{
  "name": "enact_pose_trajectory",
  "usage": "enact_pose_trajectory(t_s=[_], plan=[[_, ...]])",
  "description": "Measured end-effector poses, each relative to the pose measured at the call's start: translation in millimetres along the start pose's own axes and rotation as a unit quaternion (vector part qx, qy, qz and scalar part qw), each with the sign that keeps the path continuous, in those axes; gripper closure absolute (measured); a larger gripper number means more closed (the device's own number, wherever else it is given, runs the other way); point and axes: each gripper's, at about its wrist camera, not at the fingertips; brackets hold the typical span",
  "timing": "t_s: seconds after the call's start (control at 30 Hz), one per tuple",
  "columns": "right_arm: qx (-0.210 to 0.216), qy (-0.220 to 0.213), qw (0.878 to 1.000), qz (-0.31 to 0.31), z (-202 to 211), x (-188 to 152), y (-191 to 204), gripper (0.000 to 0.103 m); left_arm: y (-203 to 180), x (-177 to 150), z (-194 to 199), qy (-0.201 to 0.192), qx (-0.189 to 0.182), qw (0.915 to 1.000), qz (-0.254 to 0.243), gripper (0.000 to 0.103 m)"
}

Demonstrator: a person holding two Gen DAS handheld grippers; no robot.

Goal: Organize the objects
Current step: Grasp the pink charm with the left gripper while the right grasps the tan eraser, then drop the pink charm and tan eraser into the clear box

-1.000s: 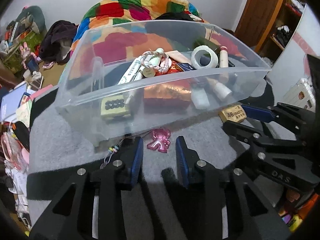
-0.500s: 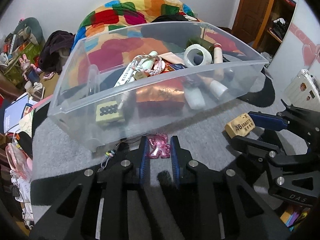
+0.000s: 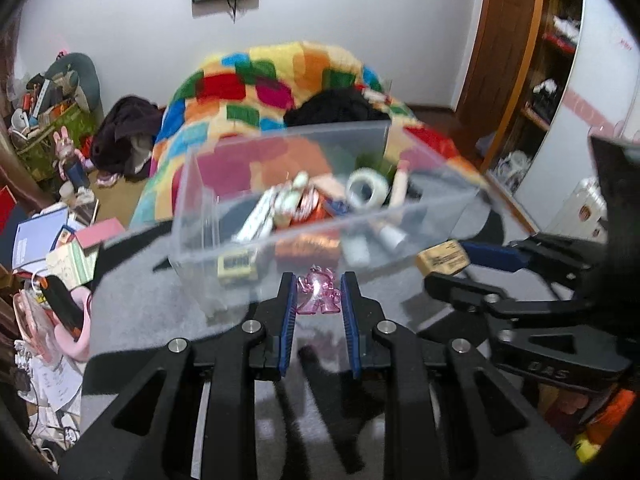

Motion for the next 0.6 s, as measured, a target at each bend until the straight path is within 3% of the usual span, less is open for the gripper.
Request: enact_pose_trajectory(t_s=[0.4, 0.6], plan=[[-0.004, -0.064, 0.998, -0.006, 36, 36, -5, 0.064, -2, 21, 54, -0.096, -0.005, 0.9953, 0.011, 0.081], [-0.014, -0.079, 0.997, -0.008, 41, 48, -6, 0.064, 12, 36, 65, -0.119, -0.006, 0.9924, 0.030, 0.081]])
Point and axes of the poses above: each gripper's, at about its wrist camera, not at the fingertips, and z roughly against the way its jaws point, y to its left, x to its top, and after that the axes turned 9 degrees about y, right-handed
